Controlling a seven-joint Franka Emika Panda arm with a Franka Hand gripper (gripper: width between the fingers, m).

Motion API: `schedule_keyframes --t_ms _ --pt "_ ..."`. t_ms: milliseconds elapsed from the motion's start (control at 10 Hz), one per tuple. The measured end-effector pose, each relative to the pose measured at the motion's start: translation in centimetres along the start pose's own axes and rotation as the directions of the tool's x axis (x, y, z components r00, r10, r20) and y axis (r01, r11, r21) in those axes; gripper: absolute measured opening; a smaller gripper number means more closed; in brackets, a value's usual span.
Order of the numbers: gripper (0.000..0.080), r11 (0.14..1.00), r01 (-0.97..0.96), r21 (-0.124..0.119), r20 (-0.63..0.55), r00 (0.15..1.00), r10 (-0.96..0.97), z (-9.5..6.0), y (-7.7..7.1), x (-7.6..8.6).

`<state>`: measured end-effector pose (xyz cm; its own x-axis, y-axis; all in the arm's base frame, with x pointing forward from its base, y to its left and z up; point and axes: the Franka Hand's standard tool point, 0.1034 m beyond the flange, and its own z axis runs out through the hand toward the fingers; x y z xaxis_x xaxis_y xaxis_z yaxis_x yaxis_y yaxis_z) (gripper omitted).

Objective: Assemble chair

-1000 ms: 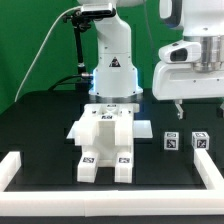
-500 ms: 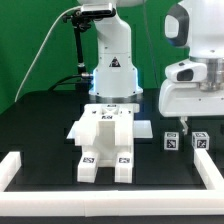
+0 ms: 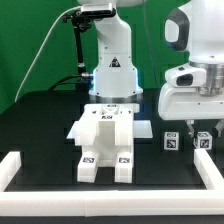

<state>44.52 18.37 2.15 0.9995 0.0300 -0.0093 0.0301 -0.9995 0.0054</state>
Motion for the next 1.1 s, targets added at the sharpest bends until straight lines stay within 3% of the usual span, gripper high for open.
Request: schedule_keyframes --t_ms 100,600,700,800,900,1100 --pt "0.0279 1.000 0.000 0.000 0.000 1.000 0.000 0.0 0.0 0.0" --pt "0.0279 1.000 0.003 -0.001 0.004 1.000 -0.003 -0.1 0.3 0.0" --pt "0.0281 1.000 -0.006 -0.012 0.050 0.999 0.006 -1.5 2.0 0.0" --pt "0.0281 1.000 -0.023 -0.011 0.079 0.997 0.024 -4.4 2.8 0.4" --pt "0.0281 1.000 -0.015 -0.001 0.085 0.996 0.015 -6.6 3.6 0.7" --pt "0.0281 0.999 0.013 0.032 0.095 0.995 -0.016 -12.0 6.9 1.4"
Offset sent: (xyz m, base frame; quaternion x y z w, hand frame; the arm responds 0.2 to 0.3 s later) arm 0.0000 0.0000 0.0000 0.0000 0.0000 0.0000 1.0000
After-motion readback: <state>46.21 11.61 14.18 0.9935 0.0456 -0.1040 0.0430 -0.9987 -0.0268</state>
